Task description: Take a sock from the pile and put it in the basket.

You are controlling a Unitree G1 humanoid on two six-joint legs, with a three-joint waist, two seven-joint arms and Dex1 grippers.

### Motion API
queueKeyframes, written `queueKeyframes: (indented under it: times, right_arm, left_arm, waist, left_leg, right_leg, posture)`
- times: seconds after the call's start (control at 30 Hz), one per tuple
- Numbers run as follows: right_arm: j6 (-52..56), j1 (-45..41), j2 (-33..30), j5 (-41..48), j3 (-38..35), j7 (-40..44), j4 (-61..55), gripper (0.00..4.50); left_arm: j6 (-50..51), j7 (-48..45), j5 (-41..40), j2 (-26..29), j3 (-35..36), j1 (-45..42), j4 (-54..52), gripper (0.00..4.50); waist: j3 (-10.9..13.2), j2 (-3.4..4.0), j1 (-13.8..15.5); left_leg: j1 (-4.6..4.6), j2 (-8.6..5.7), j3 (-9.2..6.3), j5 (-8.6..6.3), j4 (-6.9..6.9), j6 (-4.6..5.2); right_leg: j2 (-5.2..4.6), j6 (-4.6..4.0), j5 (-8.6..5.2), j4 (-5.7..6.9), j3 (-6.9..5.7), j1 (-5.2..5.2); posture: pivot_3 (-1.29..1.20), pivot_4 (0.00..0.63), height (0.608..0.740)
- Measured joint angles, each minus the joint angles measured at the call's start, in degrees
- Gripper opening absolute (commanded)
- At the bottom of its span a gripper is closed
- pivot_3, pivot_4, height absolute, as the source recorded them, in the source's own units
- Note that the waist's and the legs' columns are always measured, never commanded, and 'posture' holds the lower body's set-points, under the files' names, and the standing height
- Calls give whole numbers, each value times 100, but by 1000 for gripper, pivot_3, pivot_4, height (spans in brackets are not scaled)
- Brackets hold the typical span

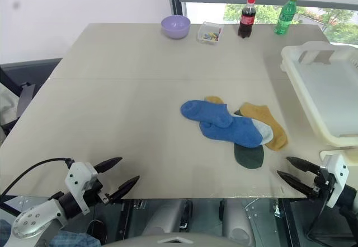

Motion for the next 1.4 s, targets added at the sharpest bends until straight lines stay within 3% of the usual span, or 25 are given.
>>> queueKeyframes:
  times: [1.13, 1.3, 1.4]
  right_arm:
    - [-102, -40, 54, 0, 7, -8, 23, 2807]
    - [-105, -83, 91, 24, 15, -1, 19, 2807]
    - [-102, -170, 164, 157, 26, 12, -59, 2807]
  left_arm:
    - [-87, -193, -321, -13, 15, -286, 190, 4500]
    - [439, 136, -270, -11, -242, -796, 167, 4500]
    - [794, 264, -253, -52, -688, -1538, 107, 4500]
  waist:
    - [-1, 1, 2]
    - [-2, 3, 27]
    - [-3, 4, 26]
  left_leg:
    - [4, -1, 1, 1, 3, 1]
    - [5, -3, 0, 1, 10, 2]
    - [10, -6, 1, 2, 19, 2]
  right_leg:
    - [2, 0, 1, 1, -4, 2]
    - [2, 1, 1, 7, -10, 5]
    - [4, 2, 3, 17, -11, 12]
  posture:
    - [0, 150, 735]
    - [0, 150, 735]
    - [0, 150, 735]
